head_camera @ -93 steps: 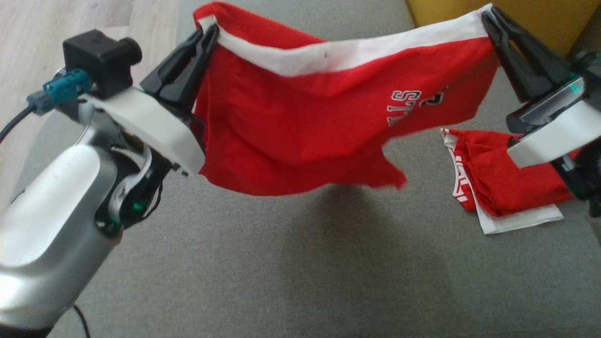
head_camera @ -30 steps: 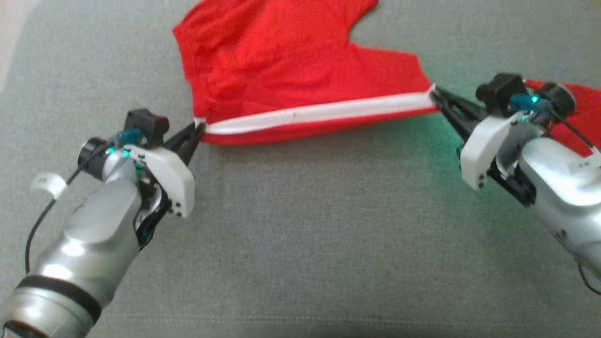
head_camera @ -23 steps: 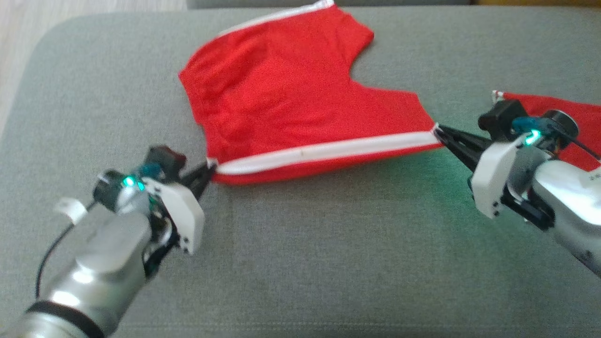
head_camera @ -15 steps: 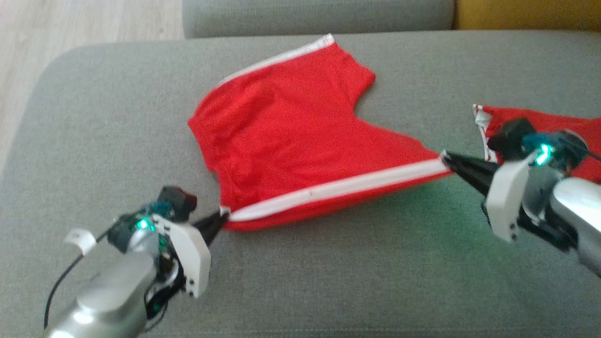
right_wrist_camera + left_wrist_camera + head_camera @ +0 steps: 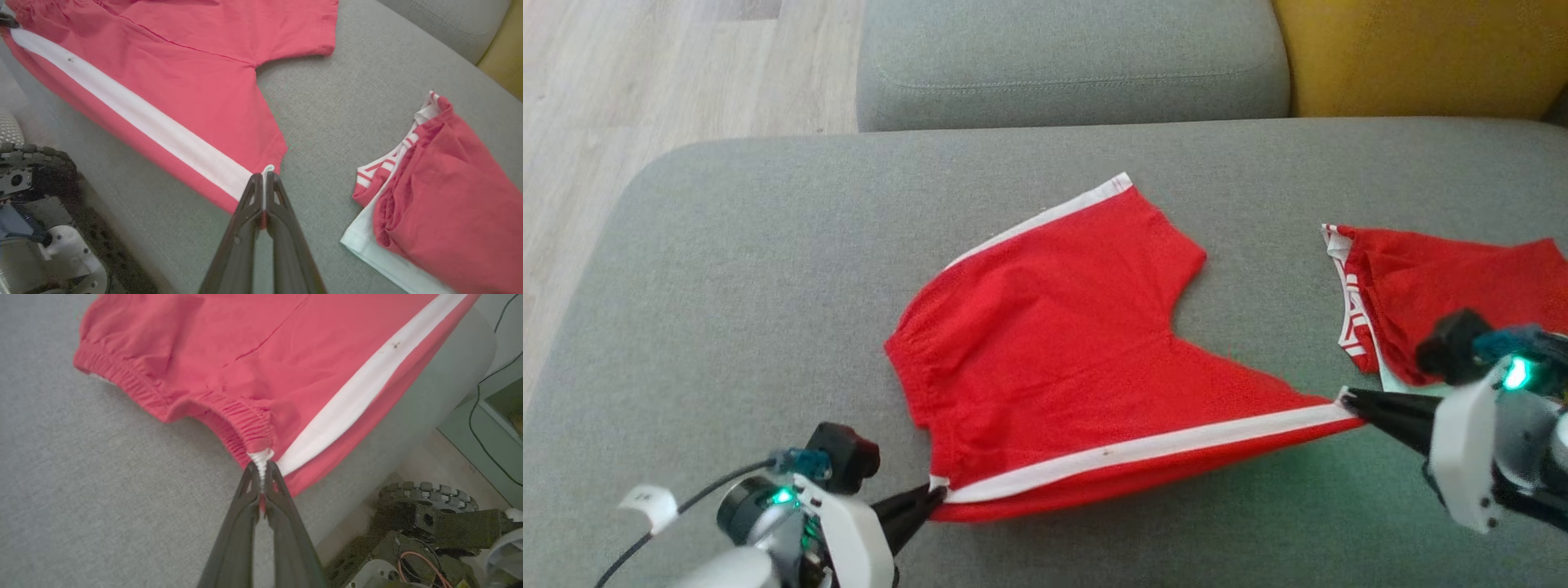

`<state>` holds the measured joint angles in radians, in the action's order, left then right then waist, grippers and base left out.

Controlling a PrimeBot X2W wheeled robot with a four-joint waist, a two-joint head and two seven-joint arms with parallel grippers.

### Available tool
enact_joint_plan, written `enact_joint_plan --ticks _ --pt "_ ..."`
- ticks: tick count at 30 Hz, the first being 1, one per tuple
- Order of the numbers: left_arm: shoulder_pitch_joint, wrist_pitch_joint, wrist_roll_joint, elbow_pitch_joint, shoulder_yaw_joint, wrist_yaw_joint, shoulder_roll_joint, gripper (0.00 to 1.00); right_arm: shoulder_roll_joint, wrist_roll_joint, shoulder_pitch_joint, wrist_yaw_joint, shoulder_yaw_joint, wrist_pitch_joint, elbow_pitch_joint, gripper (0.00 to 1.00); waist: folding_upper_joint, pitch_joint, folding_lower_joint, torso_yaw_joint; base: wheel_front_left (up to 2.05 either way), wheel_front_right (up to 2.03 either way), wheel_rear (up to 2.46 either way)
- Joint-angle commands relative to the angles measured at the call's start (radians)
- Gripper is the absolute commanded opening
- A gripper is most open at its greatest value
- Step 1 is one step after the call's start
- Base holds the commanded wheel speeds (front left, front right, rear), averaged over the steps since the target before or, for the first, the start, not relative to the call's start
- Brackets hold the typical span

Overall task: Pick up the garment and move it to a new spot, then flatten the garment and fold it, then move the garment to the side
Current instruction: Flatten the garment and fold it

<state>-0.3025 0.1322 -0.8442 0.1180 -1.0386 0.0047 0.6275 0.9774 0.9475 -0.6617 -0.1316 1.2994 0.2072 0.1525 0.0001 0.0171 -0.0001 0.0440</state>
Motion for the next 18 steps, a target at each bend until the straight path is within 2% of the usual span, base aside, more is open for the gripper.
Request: enact_joint_plan --ticks 1,4,7,14,18 --pt "-0.043 0.001 -0.002 -0.054 0.054 0.029 0.066 0.00 0.074 0.009 -0.006 0.001 -0.024 0.000 -0.017 0.00 -0.0001 -0.006 0.0001 0.003 0.00 0.00 0.00" --pt "-0.051 -0.005 -0.003 -0.123 0.087 0.074 0.087 0.00 0.091 0.031 -0.036 0.001 -0.062 -0.009 -0.037 0.00 -0.0001 -0.026 0.0001 0.009 0.00 0.00 0.00" --pt "-0.079 -0.016 -0.002 -0.153 0.117 0.098 0.086 0.00 0.079 0.020 -0.076 0.001 -0.093 -0.010 -0.042 0.00 -0.0001 -0.055 0.0001 0.022 0.00 0.00 0.00" --pt "-0.164 -0.037 0.004 -0.150 0.167 0.105 0.067 0.00 0.032 -0.027 -0.186 0.001 -0.152 0.004 -0.019 0.00 -0.0001 -0.130 0.0001 0.066 0.00 0.00 0.00" --pt "-0.233 -0.052 0.002 -0.108 0.195 0.088 0.038 0.00 -0.007 -0.071 -0.269 0.001 -0.157 0.032 0.020 0.00 -0.0001 -0.187 0.0001 0.103 0.00 0.00 0.00"
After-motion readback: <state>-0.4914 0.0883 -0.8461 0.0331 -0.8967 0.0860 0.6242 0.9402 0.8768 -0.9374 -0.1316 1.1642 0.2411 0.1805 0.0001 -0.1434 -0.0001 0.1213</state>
